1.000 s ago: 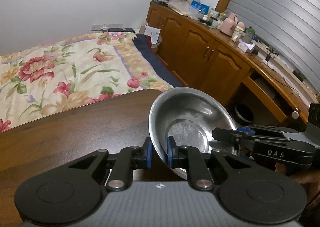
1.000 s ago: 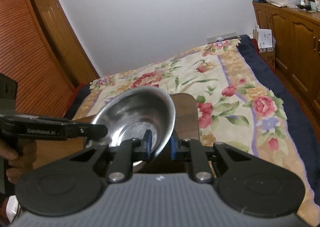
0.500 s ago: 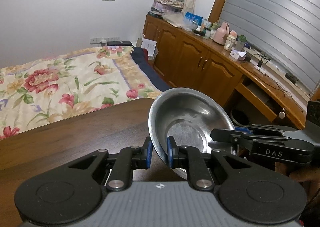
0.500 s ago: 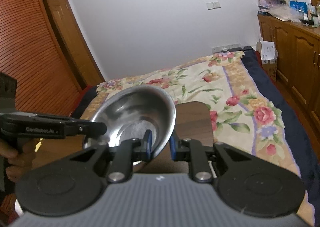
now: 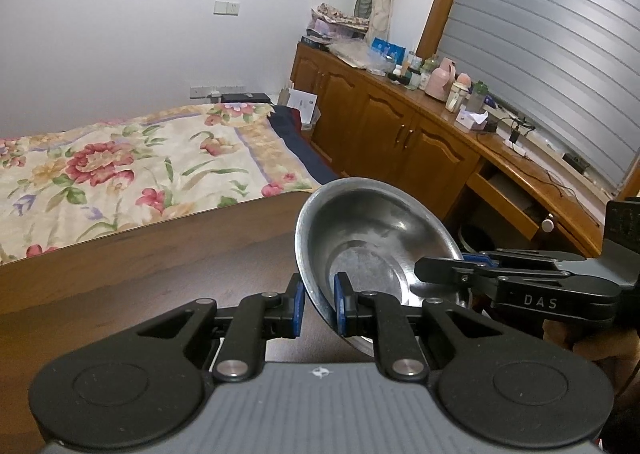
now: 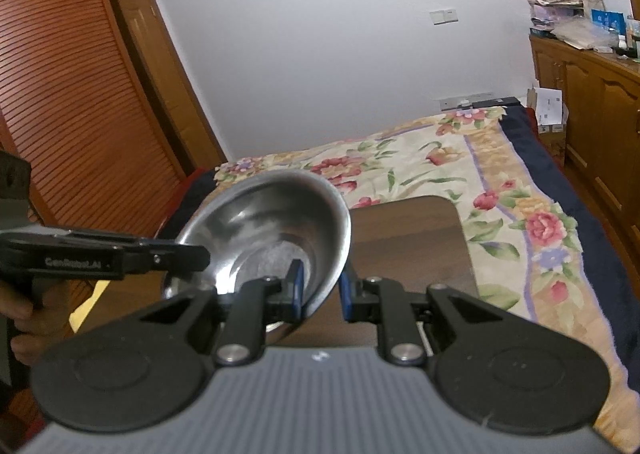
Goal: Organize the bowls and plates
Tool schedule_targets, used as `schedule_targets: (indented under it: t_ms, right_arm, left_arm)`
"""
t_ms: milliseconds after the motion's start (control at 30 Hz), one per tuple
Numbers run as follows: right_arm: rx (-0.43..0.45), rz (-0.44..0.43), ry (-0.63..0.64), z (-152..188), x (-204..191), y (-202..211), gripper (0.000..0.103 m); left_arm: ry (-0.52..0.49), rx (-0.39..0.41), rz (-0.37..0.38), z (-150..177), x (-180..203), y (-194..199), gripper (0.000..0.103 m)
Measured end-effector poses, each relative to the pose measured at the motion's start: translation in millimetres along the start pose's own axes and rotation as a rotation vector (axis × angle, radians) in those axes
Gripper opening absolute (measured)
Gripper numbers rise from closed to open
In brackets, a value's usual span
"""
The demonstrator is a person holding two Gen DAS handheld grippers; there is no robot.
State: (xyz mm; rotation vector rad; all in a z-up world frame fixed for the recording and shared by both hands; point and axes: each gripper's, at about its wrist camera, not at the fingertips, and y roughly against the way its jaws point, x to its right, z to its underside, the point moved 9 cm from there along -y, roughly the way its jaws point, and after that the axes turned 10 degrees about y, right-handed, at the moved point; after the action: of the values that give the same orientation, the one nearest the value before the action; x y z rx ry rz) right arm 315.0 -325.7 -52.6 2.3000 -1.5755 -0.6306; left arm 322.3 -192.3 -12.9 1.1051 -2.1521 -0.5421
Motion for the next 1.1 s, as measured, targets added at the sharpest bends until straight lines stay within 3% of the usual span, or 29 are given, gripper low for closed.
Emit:
schedule_targets:
  t_ms: [567,1100]
  right_arm:
    - [-0.008,-0.03,0.019,20,-45,15,0.02]
    - [-0.056,-0.08,0.005,62,-72,12,0.02]
  left_arm:
    - [-0.008,0.029,-0.005,43,-8,52,0.017]
    - [0.006,0.01,-0.024,100,-27,61,0.018]
